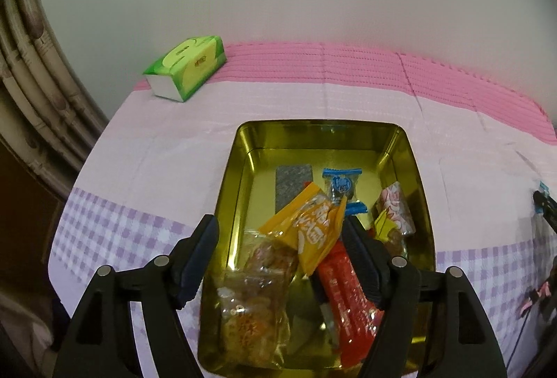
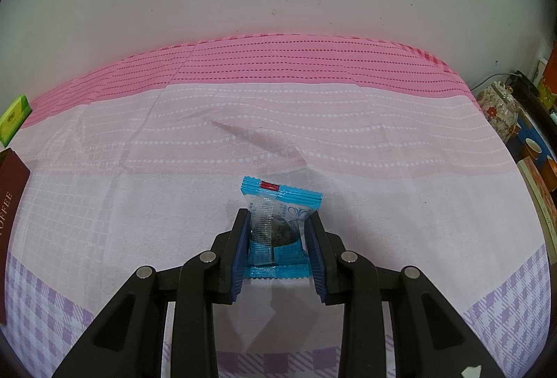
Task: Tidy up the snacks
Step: 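Release orange pack into tin with left tool while right holds blue packet, then carry the blue packet into the gold tin and open the right tool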
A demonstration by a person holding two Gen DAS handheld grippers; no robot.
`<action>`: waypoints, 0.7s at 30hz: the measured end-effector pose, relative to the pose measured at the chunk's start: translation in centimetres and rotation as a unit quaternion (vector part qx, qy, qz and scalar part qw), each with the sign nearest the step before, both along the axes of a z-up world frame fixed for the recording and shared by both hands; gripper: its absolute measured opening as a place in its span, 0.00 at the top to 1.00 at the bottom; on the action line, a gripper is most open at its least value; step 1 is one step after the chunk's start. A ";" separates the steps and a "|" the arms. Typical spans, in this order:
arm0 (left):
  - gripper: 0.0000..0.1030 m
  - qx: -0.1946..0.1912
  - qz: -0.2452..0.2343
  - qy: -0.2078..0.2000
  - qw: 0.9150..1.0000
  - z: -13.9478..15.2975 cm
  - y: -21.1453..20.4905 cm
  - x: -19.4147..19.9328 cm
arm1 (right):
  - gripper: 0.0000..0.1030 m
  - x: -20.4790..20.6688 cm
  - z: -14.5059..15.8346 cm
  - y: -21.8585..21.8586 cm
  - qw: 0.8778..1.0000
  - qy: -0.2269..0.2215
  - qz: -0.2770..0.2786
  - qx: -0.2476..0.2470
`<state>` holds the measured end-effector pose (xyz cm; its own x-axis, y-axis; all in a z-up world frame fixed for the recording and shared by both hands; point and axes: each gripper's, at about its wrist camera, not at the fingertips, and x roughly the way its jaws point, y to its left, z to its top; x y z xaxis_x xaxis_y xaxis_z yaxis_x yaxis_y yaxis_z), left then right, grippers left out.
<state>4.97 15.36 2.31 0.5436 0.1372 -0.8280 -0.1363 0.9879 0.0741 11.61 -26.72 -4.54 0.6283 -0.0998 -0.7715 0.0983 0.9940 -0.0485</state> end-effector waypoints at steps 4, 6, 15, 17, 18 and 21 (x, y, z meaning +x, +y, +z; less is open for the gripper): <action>0.29 0.008 0.003 -0.005 1.000 0.1 0.7 -0.9 | 0.73 0.0 0.0 0.2 1.000 0.000 -0.005 -0.001; 0.29 0.015 0.006 -0.008 1.000 0.1 0.9 -1.4 | 0.73 0.0 -0.1 0.3 1.000 0.000 -0.009 0.000; 0.28 0.021 0.022 -0.017 0.999 0.2 2.3 -2.9 | 0.75 -0.4 0.3 1.1 1.000 0.012 -0.013 0.003; 0.28 0.022 0.024 -0.019 0.999 0.3 2.5 -3.2 | 0.75 -0.6 0.7 1.5 1.000 0.011 -0.010 0.003; 0.28 0.022 0.024 -0.020 0.999 0.3 2.5 -3.3 | 0.75 -0.7 0.9 1.7 1.000 0.010 -0.007 0.005; 0.28 0.022 0.022 -0.021 0.999 0.4 2.6 -3.5 | 0.75 -1.1 1.9 2.9 1.000 0.003 0.009 0.013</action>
<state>1.42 17.99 2.74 0.5712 0.1973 -0.7967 -0.1834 0.9768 0.1104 10.55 -23.80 -2.65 0.6246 -0.0685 -0.7779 0.0798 0.9965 -0.0237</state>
